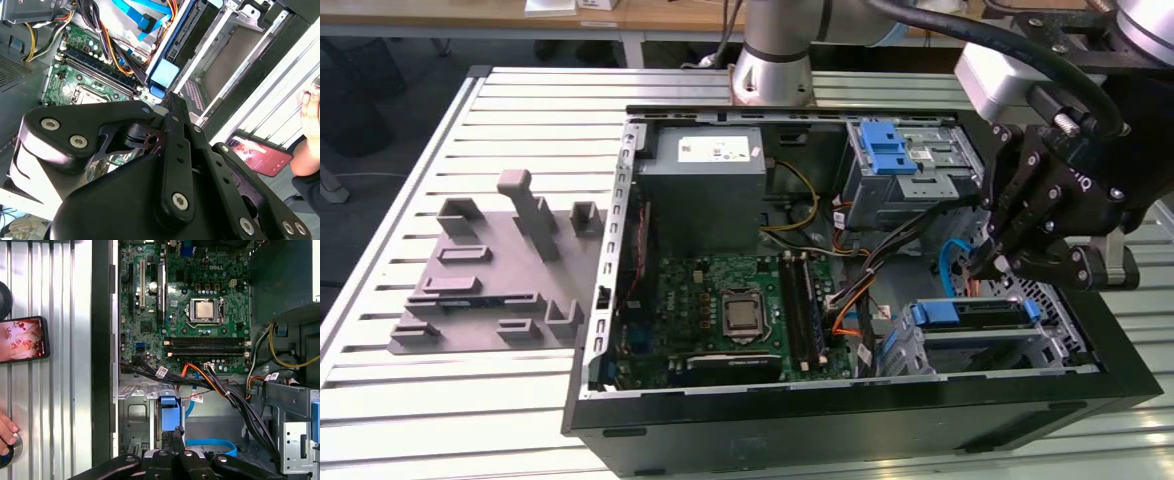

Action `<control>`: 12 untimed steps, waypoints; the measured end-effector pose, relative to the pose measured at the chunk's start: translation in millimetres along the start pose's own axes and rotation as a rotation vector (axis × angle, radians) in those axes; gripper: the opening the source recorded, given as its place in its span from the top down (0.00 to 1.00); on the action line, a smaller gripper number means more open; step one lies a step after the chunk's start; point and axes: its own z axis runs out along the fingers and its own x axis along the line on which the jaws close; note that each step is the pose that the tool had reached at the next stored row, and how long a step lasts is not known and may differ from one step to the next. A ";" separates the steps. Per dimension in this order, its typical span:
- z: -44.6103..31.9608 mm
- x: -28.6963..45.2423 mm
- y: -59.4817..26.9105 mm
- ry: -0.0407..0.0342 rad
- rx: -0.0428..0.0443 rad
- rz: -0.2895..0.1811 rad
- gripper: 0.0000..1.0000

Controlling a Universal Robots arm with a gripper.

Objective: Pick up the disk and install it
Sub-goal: 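Insert the disk into the insertion slot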

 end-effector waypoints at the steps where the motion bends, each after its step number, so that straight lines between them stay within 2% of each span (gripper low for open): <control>1: 0.6 0.0 0.0 0.0000 0.0000 0.000 0.89; 12: 5.0 0.2 -0.1 0.0001 0.0000 0.000 0.89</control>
